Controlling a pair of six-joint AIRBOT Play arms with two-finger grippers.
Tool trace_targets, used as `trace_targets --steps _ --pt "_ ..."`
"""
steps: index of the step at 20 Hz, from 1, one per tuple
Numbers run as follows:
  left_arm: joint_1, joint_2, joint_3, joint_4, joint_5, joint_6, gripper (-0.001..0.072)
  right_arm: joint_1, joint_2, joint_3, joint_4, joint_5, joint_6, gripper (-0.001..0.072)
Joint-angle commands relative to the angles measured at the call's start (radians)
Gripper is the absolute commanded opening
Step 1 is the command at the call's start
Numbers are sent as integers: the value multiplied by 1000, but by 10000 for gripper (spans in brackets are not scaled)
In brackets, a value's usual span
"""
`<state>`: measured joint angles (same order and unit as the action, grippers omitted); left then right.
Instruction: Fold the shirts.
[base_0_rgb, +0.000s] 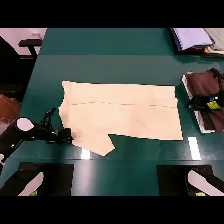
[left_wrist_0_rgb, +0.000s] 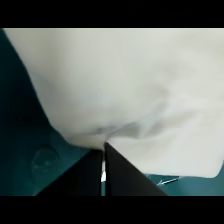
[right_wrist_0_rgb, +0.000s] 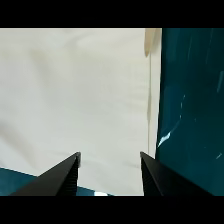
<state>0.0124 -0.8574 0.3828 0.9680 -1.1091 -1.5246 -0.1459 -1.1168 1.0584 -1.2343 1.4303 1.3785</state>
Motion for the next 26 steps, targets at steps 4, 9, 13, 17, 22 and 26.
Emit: trace_targets --steps 4,9,13,17,22,26 --pt "1 192 55 55 -129 -34 20 -162 11 -161 -32 108 -10 524" --pt "1 259 55 56 -173 -43 20 -312 -54 -417 68 34 -31 502" --pt "1 259 55 56 -174 -43 21 -288 -137 -451 189 -59 -70 425" --pt "1 259 59 62 -226 -51 20 -195 -136 -396 163 -48 -72 46" --pt "1 349 181 190 -399 -102 19 -97 45 -341 -62 93 -66 19" --pt "1 345 321 174 -470 -101 19 -86 221 -341 -122 114 -16 18"
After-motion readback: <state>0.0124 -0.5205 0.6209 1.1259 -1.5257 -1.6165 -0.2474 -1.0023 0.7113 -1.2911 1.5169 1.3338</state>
